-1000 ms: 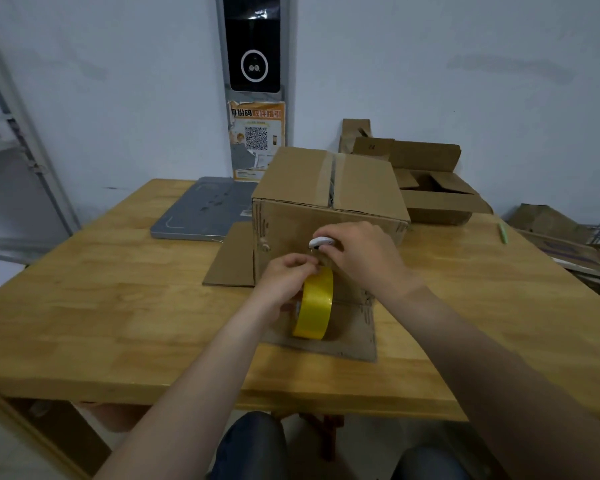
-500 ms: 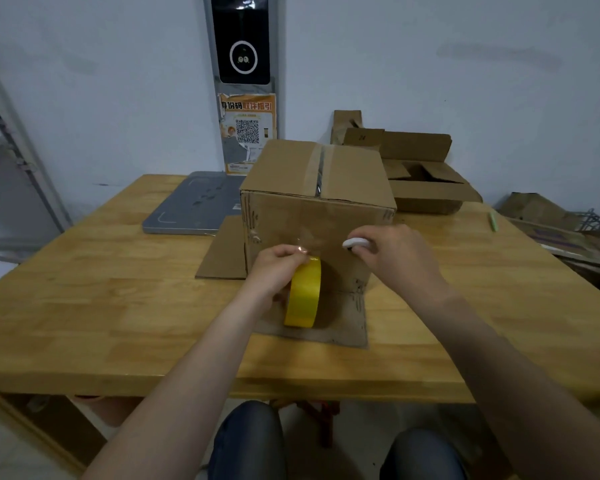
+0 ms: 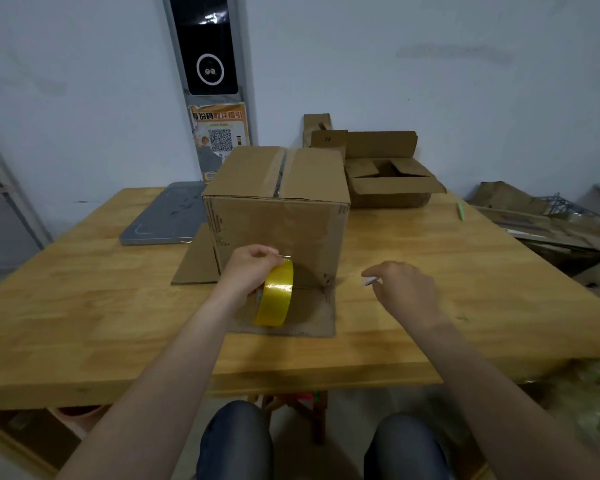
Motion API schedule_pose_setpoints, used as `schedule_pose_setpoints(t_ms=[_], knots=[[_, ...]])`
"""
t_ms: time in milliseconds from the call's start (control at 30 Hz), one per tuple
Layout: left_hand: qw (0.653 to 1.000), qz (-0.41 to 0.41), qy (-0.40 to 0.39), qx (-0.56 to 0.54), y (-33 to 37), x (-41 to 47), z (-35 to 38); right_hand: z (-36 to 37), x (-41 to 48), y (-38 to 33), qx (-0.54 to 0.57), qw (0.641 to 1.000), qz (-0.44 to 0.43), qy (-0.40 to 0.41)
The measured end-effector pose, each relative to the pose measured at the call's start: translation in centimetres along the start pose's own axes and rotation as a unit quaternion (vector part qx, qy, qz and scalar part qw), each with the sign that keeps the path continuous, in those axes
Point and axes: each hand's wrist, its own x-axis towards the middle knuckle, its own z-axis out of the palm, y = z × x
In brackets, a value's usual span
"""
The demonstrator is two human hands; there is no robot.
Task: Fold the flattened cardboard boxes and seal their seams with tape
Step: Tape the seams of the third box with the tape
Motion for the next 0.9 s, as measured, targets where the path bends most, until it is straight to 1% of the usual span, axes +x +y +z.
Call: schedule_pose_setpoints(t_ms=[100,200,267,333,467,533,633,767,833,900], knots=[[1.0,0.001,0.001,-0.002,0.2,0.1,0.4,1.1,-1.1,0.8,0.013,1.0,0.006,-0.01],[1.0,-0.001,0.007,-0.004,0.1,0.2,0.6,1.4,-2.1,1.3,0.022,0.998,0.009,-0.056],[1.0,0.0,0.01,-0.002,0.0,0.3,0.6,1.4,-2.7,1.5,0.015,0.995,0.011,-0.094],[1.0,0.002,0.012,0.0,0.0,0.4,0.6,1.4,-3.2,1.8,0.002,0.993,0.012,-0.116],[1.0,0.016,0.013,-0.003,0.1,0.1,0.9,0.5,-3.6,1.5,0.021,0.994,0.009,-0.104],[0.999,0.027,0.02,-0.008,0.2,0.1,0.8,-0.3,-3.4,0.6,0.013,0.995,-0.023,-0.1],[0.998,0.054,0.041,0.01,0.8,-0.1,-0.3,-1.6,-2.6,-1.7,0.005,0.994,-0.098,-0.057],[0.994,0.083,0.052,0.057,1.5,-0.7,-2.9,-4.1,0.3,-5.7,0.008,0.98,-0.19,0.062],[0.992,0.088,0.055,0.071,1.2,-0.7,-4.6,-5.5,2.5,-7.8,0.004,0.972,-0.208,0.111],[0.99,0.086,0.065,0.085,0.8,-0.4,-6.0,-6.4,5.1,-9.8,0.005,0.968,-0.211,0.139]])
